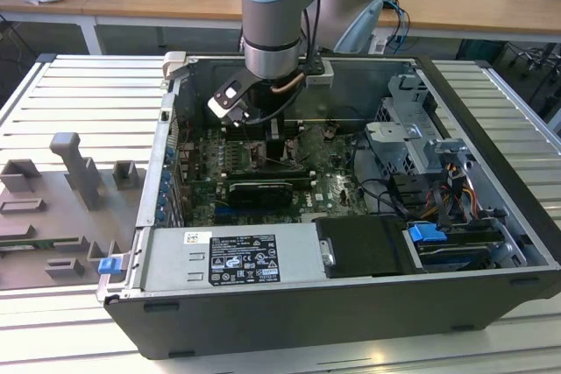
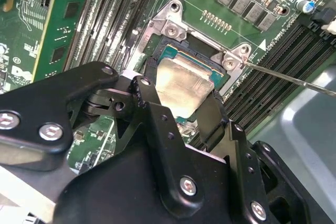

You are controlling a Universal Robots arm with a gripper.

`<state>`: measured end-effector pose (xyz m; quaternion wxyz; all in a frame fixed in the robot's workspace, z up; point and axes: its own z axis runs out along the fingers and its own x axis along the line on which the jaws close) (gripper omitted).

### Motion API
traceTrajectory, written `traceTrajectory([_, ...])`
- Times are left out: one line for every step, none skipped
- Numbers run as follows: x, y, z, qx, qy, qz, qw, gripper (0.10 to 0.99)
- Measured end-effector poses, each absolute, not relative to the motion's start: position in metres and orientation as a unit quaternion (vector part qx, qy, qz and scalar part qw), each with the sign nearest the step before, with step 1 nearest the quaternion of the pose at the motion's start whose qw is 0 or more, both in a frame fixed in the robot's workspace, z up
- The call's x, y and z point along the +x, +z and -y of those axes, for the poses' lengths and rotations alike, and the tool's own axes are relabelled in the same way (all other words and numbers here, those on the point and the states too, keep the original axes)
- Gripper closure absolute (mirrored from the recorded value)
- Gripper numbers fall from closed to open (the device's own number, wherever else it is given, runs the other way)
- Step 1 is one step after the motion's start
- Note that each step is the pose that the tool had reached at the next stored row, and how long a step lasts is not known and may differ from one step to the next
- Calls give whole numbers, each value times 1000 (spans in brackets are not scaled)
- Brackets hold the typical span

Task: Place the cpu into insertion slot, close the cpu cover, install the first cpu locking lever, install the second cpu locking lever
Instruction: 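Place the cpu into insertion slot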

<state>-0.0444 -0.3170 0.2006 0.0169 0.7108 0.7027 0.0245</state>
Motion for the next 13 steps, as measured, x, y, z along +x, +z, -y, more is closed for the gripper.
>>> traceTrajectory([-44, 200, 317, 711, 24, -703, 17, 545])
traceTrajectory([-44, 200, 317, 711, 24, -703, 17, 545])
traceTrajectory([-45, 200, 317, 711, 24, -703, 17, 545])
traceTrajectory([-44, 200, 317, 711, 24, -703, 17, 545])
traceTrajectory([-44, 199, 317, 711, 24, -703, 17, 545])
traceTrajectory([-44, 199, 317, 711, 24, -703, 17, 545])
traceTrajectory([-44, 199, 317, 711, 24, -703, 17, 545])
traceTrajectory([-44, 199, 317, 711, 24, -703, 17, 545])
traceTrajectory([-44, 199, 317, 711, 24, -703, 17, 545])
traceTrajectory([-44, 199, 317, 711, 24, -703, 17, 545])
traceTrajectory([-44, 199, 317, 711, 25, -703, 17, 545])
traceTrajectory([-44, 199, 317, 711, 25, -703, 17, 533])
traceTrajectory([-44, 199, 317, 711, 25, -703, 17, 533])
